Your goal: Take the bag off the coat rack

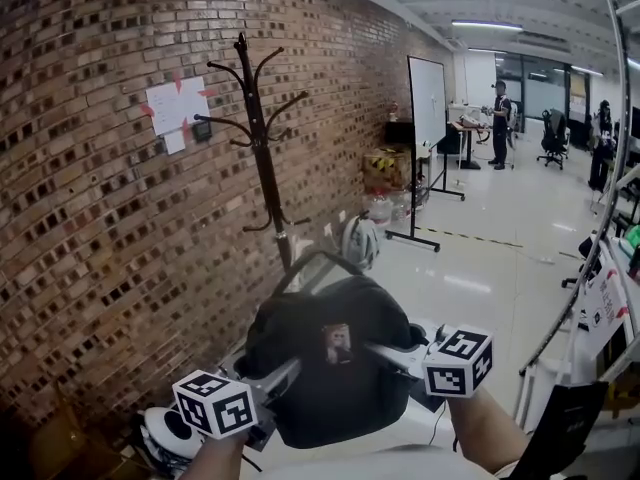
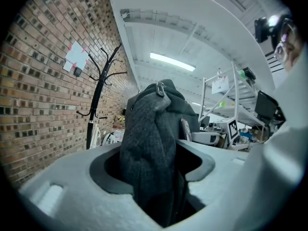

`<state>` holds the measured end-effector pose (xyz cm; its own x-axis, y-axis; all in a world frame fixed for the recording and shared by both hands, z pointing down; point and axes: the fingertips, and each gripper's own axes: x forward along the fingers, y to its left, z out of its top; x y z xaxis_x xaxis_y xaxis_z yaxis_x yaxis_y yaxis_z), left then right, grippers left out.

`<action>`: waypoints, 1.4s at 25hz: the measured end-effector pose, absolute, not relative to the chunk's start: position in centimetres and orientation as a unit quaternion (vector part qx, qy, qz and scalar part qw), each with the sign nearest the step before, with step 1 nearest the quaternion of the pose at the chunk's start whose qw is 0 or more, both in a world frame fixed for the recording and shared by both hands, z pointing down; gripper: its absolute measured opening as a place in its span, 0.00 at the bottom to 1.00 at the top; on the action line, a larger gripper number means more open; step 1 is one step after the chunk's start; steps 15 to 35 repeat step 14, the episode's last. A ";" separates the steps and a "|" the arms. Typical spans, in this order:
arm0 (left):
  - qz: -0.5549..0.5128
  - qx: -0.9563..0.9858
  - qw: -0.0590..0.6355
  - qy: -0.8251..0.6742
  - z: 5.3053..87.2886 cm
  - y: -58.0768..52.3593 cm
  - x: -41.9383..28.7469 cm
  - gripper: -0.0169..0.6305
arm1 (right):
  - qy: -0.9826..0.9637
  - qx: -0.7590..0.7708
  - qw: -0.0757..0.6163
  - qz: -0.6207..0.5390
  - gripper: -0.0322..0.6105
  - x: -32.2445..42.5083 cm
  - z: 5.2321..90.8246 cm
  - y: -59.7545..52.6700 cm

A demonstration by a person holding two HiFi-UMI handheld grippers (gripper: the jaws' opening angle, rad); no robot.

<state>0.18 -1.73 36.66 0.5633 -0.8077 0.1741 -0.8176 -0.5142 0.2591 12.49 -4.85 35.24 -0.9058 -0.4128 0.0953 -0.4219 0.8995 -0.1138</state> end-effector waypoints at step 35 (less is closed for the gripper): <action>0.012 0.868 0.160 -0.470 37.5 -2.5 -2.5 0.44 | -0.975 0.210 0.037 0.067 0.32 9.8 36.1 -5.7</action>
